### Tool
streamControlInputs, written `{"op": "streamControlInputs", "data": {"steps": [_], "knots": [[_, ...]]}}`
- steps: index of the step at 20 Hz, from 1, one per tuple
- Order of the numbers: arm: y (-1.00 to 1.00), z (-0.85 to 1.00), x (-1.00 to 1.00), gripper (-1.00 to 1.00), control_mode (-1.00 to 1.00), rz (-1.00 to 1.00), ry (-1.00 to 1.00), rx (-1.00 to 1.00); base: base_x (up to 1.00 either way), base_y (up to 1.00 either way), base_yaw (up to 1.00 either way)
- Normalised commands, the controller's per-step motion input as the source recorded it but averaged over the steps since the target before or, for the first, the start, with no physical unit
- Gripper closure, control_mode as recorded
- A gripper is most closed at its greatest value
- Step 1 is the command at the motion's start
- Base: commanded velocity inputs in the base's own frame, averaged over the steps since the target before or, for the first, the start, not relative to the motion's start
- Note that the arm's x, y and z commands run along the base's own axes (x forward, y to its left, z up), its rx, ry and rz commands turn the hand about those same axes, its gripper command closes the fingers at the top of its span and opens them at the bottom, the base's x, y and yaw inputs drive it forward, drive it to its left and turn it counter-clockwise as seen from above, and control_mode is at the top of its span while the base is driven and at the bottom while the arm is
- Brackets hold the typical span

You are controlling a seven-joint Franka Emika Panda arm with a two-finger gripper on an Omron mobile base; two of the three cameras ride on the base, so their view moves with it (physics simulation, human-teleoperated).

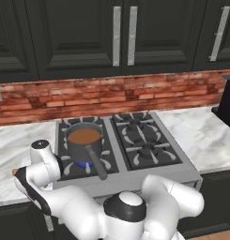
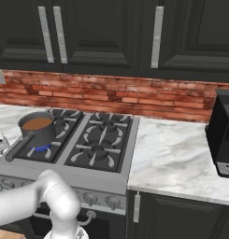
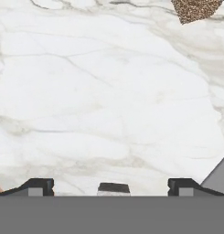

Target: Pick up the sugar cube(s) and place them in the saucepan with hot chocolate.

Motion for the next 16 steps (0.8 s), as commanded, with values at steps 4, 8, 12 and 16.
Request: {"op": "streamControlInputs", "data": {"steps": [4, 8, 12, 16], "knots": [[0.00, -0.02, 0.00, 1.00, -1.00, 0.00, 0.00, 0.00, 0.00, 0.00, 0.00], [0.00, -0.02, 0.00, 1.00, -1.00, 0.00, 0.00, 0.00, 0.00, 0.00, 0.00], [0.00, 0.00, 0.00, 1.00, -1.00, 0.00, 0.00, 0.00, 0.00, 0.00, 0.00], [0.00, 0.00, 0.00, 1.00, -1.00, 0.00, 0.00, 0.00, 0.00, 0.00, 0.00]]}}
